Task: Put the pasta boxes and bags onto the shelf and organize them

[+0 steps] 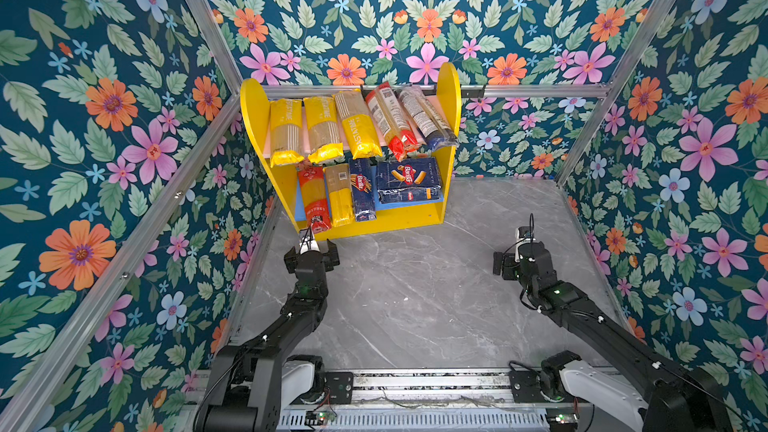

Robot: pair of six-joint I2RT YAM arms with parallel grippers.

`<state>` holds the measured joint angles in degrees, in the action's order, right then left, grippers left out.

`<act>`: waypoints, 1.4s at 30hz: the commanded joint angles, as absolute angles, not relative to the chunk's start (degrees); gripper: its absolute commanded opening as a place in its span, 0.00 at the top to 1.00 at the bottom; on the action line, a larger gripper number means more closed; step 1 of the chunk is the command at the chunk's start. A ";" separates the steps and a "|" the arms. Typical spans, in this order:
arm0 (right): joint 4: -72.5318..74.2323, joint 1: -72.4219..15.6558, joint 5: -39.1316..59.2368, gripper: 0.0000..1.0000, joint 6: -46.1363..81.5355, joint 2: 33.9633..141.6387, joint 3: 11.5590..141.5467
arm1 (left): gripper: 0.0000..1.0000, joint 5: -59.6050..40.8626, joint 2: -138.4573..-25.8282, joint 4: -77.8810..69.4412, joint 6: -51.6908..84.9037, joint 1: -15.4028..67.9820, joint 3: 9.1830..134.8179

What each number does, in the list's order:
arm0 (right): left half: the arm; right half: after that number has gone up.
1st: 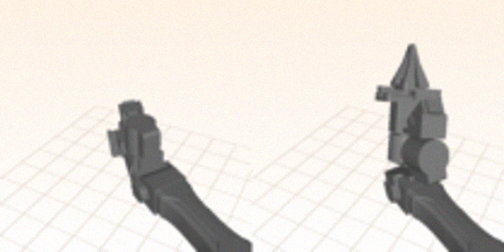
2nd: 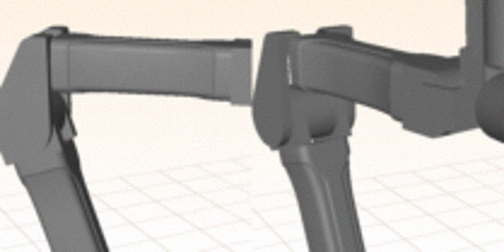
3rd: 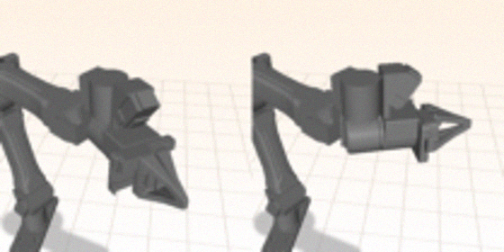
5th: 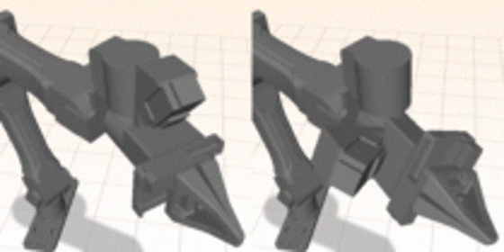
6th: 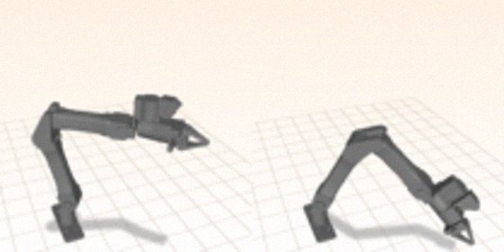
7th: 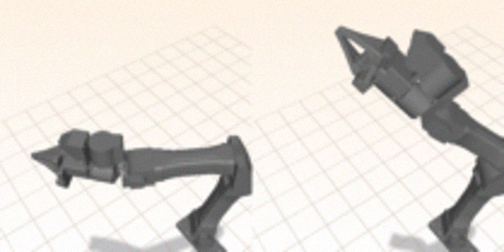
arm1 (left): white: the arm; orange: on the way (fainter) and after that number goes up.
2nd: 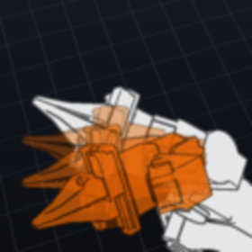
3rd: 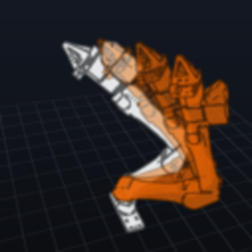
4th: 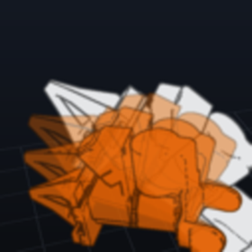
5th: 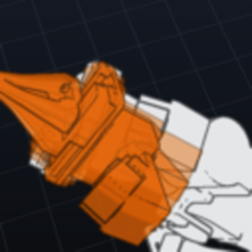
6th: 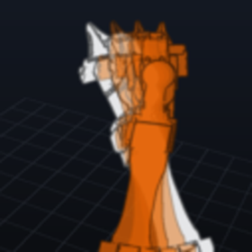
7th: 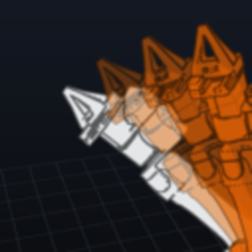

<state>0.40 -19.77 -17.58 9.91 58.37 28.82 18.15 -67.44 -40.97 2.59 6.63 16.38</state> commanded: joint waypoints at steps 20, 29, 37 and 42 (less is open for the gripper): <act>39.79 -5.46 -15.65 0.01 0.93 78.07 22.33 | 0.00 7.55 -92.58 -78.47 0.43 1.70 12.99; 41.25 -1.71 -10.35 0.01 3.28 80.51 22.27 | 0.00 3.71 -92.68 -72.68 -0.54 1.34 16.02; 39.73 0.69 -2.93 0.01 3.61 80.71 23.10 | 0.00 2.28 -92.68 -71.71 -0.10 0.56 16.56; 39.46 1.58 -0.90 0.01 3.69 80.62 23.17 | 0.00 2.27 -92.64 -71.75 -0.17 0.54 16.52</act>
<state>38.50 1.52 -3.18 3.33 80.73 22.87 2.70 -92.73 -71.55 0.03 0.64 16.40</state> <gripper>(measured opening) 0.992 0.998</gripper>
